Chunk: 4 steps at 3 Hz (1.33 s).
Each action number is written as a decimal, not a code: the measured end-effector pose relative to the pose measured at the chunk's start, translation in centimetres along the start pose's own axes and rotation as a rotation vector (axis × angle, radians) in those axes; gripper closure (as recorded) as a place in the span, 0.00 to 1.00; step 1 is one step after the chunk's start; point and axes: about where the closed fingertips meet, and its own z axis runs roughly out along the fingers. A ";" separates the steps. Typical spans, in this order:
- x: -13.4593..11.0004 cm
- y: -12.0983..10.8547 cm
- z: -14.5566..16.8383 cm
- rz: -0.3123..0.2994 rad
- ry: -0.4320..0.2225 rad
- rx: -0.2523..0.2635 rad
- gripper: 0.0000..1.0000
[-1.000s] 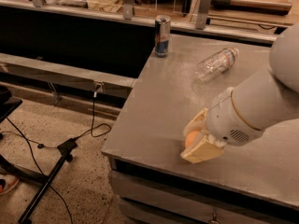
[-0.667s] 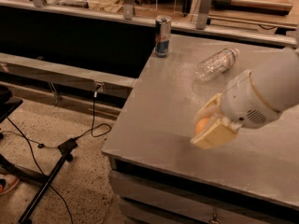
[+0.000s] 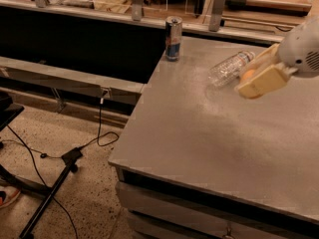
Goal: Move orange near water bottle
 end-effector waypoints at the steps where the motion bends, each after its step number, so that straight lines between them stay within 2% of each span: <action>1: -1.3 -1.0 -1.5 -0.019 -0.022 0.035 1.00; 3: -2.0 -0.5 -0.2 -0.032 -0.011 0.036 1.00; 4: -2.5 -3.4 2.0 -0.034 0.003 0.076 1.00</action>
Offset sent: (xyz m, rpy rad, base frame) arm 0.0084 -0.0046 0.0211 0.0038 -0.0470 -0.0088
